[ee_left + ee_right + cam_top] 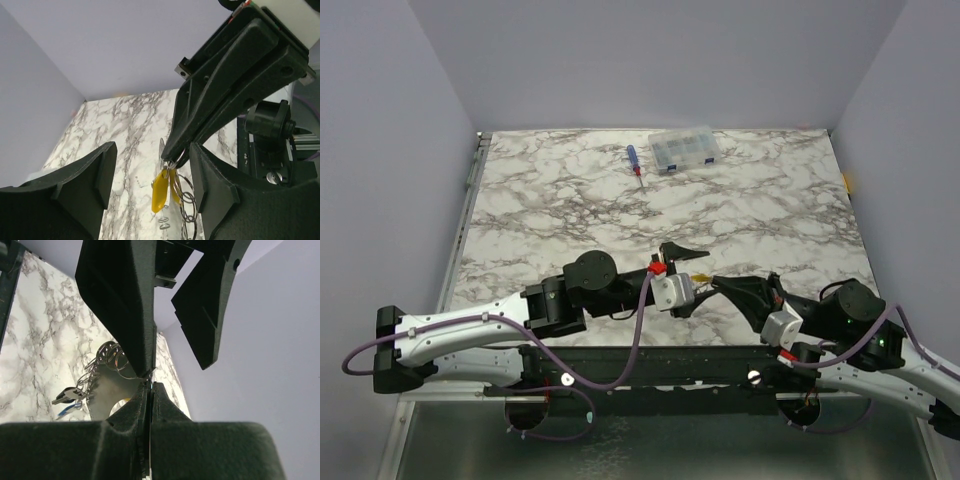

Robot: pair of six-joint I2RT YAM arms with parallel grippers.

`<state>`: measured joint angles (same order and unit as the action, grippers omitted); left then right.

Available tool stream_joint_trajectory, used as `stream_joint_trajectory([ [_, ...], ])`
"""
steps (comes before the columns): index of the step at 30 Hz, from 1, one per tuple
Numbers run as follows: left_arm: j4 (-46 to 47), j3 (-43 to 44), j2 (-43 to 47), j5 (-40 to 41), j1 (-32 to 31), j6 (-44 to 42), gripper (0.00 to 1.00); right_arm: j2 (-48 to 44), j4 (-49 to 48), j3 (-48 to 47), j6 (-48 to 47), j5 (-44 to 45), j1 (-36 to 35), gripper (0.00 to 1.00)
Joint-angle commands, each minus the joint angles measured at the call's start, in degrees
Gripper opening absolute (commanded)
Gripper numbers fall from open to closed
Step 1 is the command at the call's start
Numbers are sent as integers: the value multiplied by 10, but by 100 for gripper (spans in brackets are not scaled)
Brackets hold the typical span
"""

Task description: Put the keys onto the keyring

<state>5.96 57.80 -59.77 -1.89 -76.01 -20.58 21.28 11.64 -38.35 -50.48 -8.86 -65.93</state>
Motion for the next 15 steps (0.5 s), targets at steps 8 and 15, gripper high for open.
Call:
stream_joint_trajectory([
  [8,4,-36,27,-6,-4,-11,57,-10,-33,-27,5,-31,-3,1],
  [15,11,-37,17,-24,-3,-16,52,-6,-36,-33,8,-34,-3,0],
])
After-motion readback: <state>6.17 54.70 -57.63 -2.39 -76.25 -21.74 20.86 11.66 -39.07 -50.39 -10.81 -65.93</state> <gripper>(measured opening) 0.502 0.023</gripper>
